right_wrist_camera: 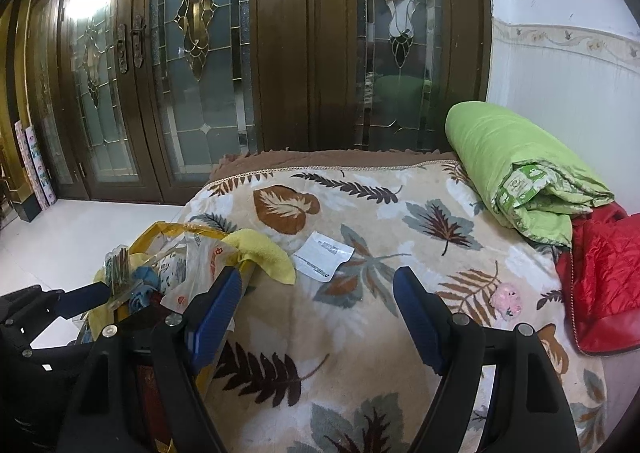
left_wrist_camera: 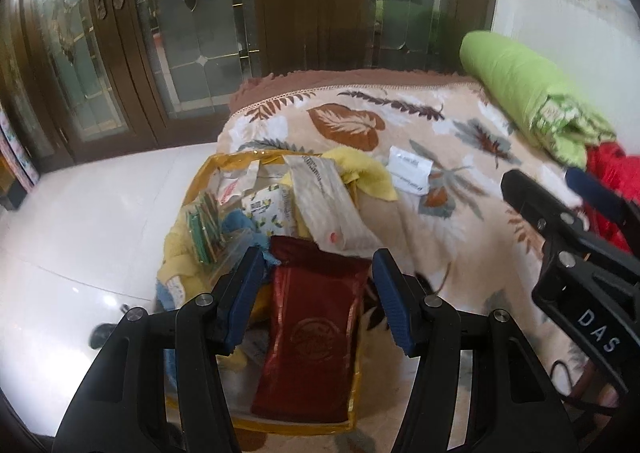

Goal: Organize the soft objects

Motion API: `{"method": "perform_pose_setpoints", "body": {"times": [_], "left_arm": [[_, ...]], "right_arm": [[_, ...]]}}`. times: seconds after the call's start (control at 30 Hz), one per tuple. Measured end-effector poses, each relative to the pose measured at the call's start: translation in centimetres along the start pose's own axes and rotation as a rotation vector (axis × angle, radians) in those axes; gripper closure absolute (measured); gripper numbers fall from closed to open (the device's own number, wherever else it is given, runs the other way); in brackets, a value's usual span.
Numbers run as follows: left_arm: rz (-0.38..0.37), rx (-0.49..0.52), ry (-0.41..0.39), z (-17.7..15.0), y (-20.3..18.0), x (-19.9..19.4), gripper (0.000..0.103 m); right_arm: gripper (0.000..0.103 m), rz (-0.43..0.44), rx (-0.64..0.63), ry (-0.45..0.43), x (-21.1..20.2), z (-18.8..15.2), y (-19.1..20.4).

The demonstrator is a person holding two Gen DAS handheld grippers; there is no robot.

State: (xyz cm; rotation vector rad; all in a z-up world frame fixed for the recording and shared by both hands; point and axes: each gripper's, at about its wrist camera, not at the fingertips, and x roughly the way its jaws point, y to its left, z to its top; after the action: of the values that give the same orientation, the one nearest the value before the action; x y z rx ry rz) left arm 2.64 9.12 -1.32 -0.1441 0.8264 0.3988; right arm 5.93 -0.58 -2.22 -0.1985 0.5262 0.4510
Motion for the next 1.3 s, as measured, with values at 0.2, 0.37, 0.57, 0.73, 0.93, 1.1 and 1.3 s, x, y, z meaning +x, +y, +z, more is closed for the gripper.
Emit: {"method": "perform_pose_setpoints", "body": {"times": [0.2,0.37,0.57,0.73,0.93,1.1,1.3], "left_arm": [[-0.119,-0.015,0.056,0.1,-0.1,0.5,0.046],[-0.172,-0.014,0.078,0.1,-0.4,0.8,0.046],[-0.146,0.054,0.03,0.4,-1.4,-0.3,0.046],[0.019,0.139,-0.046,-0.3,-2.7,-1.2,0.046],[-0.014,0.155,-0.044,-0.5,-2.6,-1.2,0.046],[-0.043,0.142,-0.022,-0.8,-2.6,-0.9,0.046],[-0.058,0.08,0.013,-0.8,-2.2,-0.2,0.046]], "right_arm": [[0.024,0.0,0.001,-0.024,-0.4,-0.1,-0.3],[0.024,0.008,0.011,-0.02,-0.1,-0.3,-0.6],[0.024,0.006,0.003,-0.025,0.1,-0.7,-0.3],[0.024,0.026,-0.02,-0.042,0.1,-0.8,0.6],[0.024,0.036,-0.014,-0.044,0.4,-0.5,1.3],[0.024,0.056,-0.019,-0.024,0.9,-0.5,2.1],[0.024,0.064,0.013,0.007,1.4,-0.5,2.5]]}}
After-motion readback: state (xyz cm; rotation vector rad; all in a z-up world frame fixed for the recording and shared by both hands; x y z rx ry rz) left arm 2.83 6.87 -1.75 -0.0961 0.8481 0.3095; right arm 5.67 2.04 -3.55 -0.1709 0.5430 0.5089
